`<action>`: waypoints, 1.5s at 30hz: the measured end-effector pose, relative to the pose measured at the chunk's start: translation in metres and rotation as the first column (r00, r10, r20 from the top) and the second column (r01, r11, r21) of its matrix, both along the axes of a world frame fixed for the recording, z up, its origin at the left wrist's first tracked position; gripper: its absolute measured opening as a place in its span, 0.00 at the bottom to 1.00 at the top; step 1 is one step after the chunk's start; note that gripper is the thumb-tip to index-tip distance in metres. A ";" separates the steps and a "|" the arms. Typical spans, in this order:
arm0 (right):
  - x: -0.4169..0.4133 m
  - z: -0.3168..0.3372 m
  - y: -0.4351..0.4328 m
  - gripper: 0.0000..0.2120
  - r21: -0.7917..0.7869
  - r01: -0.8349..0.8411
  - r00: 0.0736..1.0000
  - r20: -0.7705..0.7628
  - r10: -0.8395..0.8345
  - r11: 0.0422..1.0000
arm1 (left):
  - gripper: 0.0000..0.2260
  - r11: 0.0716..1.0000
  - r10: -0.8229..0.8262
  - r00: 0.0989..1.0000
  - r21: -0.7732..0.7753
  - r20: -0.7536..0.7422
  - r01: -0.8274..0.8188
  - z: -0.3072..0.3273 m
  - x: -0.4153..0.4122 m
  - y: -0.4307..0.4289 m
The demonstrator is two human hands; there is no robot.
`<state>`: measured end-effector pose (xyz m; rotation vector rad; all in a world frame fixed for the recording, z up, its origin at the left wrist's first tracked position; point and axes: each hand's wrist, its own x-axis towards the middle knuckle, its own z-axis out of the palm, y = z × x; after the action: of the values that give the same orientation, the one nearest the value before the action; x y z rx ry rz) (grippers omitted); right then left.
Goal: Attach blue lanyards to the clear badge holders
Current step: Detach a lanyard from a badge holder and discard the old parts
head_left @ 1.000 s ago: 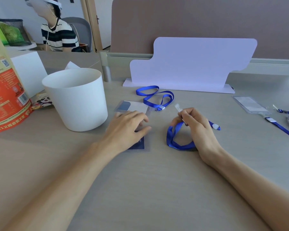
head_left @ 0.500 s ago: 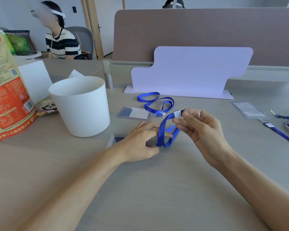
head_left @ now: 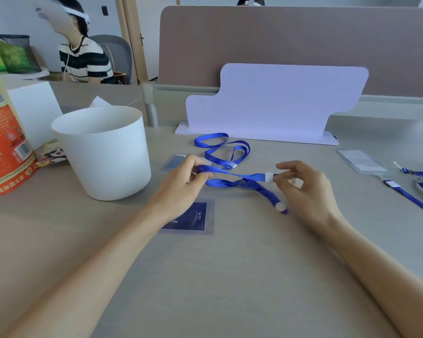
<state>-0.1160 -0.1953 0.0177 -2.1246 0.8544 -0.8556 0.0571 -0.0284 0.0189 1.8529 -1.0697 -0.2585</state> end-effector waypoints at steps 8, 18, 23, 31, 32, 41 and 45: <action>0.009 0.001 0.012 0.07 -0.021 -0.073 0.980 -0.185 0.068 0.997 | 0.10 1.000 -0.010 0.999 0.000 0.050 0.010 -0.002 0.001 -0.003; 0.012 -0.005 0.022 0.07 -0.370 -0.107 0.882 -0.464 -0.084 0.923 | 0.16 0.997 -0.033 0.998 -0.073 0.051 0.036 0.006 -0.007 0.006; 0.029 0.035 0.023 0.07 -0.060 -0.104 0.978 -0.188 0.091 0.993 | 0.12 0.997 -0.024 0.996 -0.072 0.084 0.031 0.039 -0.002 0.020; 0.115 0.109 0.074 0.06 0.132 -0.342 0.928 0.205 0.312 0.931 | 0.10 0.989 0.135 0.979 -0.084 0.151 -0.123 0.126 0.032 0.075; 0.128 0.115 0.083 0.07 0.139 -0.350 0.922 0.228 0.314 0.926 | 0.10 0.986 0.161 0.971 -0.078 0.176 -0.149 0.132 0.038 0.082; 0.230 0.146 0.141 0.09 0.015 -0.362 0.923 0.147 0.356 0.932 | 0.08 0.913 0.342 0.865 0.087 0.368 -0.398 0.150 0.112 0.122; 0.248 0.136 0.143 0.06 -0.111 -0.402 0.901 -0.225 0.370 0.909 | 0.12 0.903 0.257 0.907 0.252 0.332 -0.348 0.139 0.124 0.131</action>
<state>0.1316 -0.0525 0.1536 -2.4373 0.4396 -0.5191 0.1810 0.1026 0.1584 2.3659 -0.9491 0.0437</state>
